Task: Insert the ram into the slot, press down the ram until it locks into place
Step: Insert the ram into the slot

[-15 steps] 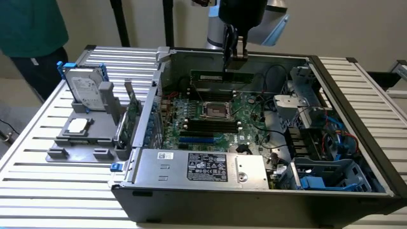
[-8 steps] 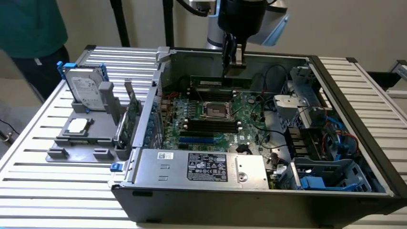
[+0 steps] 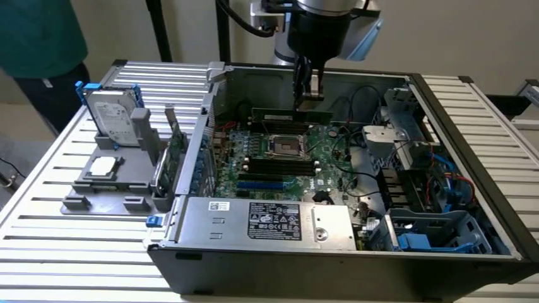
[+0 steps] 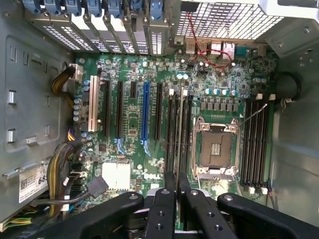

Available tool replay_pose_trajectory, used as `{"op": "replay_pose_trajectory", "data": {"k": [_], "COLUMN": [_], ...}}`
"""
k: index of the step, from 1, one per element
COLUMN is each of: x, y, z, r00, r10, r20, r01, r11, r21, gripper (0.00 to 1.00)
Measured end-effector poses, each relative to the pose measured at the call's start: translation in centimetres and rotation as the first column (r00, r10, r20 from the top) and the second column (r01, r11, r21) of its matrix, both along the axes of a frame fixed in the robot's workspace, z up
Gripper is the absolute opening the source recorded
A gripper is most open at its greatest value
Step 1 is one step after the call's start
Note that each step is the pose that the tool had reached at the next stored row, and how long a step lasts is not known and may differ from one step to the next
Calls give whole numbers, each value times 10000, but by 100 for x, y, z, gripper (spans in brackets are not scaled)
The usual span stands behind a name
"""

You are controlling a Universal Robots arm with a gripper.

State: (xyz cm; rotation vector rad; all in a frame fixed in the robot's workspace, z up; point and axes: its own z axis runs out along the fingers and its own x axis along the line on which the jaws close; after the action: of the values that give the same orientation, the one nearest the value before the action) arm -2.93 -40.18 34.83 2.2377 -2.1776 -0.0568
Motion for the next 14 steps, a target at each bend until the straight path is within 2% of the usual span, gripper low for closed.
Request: {"op": "replay_pose_trajectory", "data": {"k": [14], "x": [0], "y": [-26], "z": [-256], "r00": [10000], "r10": [2], "r20": [0], "r01": [-2], "r11": [10000], "r21": [2], "gripper": [14]}}
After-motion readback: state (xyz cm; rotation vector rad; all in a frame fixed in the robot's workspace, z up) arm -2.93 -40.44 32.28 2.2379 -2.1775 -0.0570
